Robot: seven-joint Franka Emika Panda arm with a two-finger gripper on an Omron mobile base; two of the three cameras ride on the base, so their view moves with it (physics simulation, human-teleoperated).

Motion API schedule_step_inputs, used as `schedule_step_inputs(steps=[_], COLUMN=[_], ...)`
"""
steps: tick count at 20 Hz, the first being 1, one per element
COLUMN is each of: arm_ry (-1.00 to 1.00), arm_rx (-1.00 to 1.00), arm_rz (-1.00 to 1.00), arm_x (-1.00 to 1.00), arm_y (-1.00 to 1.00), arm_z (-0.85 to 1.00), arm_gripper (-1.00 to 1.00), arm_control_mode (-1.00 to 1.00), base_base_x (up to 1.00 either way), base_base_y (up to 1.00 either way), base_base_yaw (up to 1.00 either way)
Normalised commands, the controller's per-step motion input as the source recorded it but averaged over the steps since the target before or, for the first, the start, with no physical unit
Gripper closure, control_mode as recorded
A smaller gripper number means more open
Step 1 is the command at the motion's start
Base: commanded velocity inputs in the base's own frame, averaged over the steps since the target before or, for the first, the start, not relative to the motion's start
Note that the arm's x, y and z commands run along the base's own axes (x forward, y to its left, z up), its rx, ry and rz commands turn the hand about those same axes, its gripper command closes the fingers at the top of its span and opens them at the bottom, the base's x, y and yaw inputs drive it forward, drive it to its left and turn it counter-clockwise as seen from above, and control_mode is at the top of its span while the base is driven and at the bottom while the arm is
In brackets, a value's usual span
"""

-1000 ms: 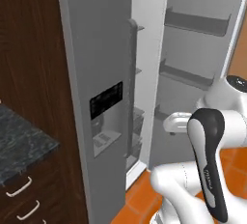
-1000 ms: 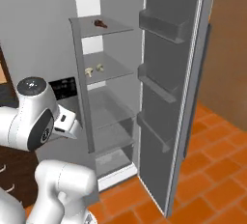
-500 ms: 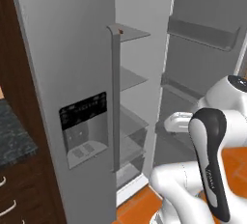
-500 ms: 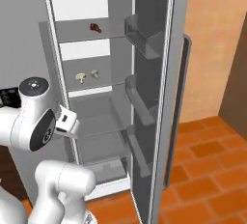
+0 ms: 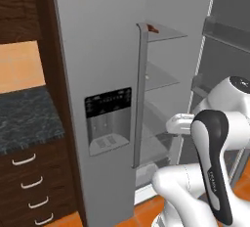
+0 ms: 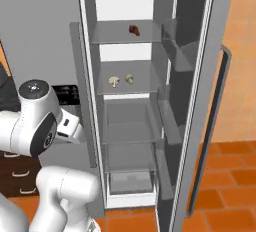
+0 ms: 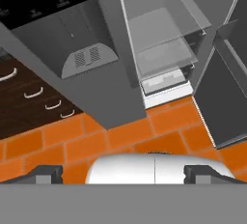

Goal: Place one mushroom and one chicken drumstick in each tupperware on the nearby counter, to pack two identical lunches.

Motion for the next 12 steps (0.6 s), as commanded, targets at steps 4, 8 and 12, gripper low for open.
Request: schedule_step_inputs(steps=[4,8,12], arm_ry=[0.00,0.00,0.00], arm_rx=[0.00,0.00,0.00], arm_rz=[0.00,0.00,0.00], arm_x=[0.00,0.00,0.00], arm_y=[0.00,0.00,0.00], arm_z=[0.00,0.00,0.00], arm_gripper=[-1.00,-1.00,-1.00], arm_control_mode=[1.00,1.00,1.00], base_base_x=[0.08,0.37,0.68], base_base_y=[-0.56,-0.80,-0.24], base_base_yaw=[0.34,0.23,0.15])
